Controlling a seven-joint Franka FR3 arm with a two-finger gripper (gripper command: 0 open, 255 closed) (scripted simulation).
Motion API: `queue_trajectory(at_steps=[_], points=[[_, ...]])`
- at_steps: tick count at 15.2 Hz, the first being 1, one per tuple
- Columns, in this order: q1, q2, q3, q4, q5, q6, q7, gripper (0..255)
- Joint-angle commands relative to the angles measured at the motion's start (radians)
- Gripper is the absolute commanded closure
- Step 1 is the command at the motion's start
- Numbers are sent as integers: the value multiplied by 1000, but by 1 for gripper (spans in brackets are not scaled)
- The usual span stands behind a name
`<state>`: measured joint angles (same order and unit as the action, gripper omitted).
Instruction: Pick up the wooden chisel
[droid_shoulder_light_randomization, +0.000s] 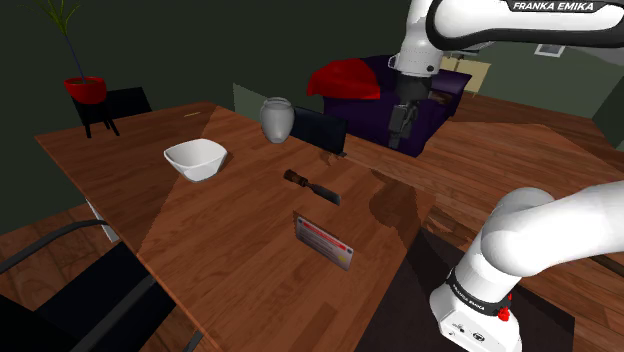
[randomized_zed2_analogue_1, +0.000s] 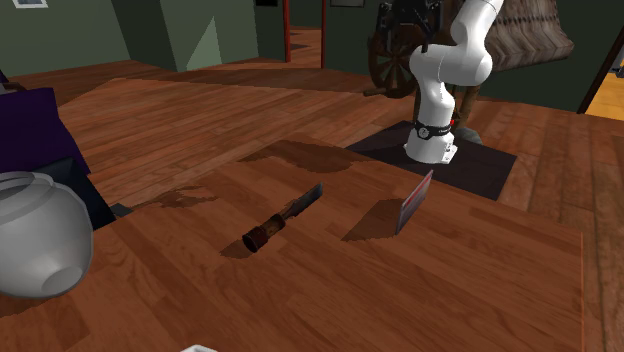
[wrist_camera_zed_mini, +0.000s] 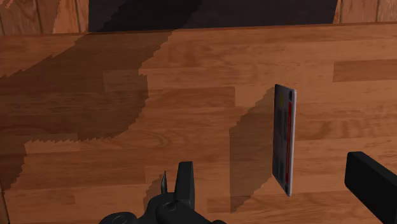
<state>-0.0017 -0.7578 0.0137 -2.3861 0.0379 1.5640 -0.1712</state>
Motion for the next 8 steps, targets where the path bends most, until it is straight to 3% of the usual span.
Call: queue_trajectory(at_steps=[1, 8], points=[[0, 0, 0, 0, 0, 0, 0, 0], [-10, 261, 3, 48, -22, 177, -4, 0]])
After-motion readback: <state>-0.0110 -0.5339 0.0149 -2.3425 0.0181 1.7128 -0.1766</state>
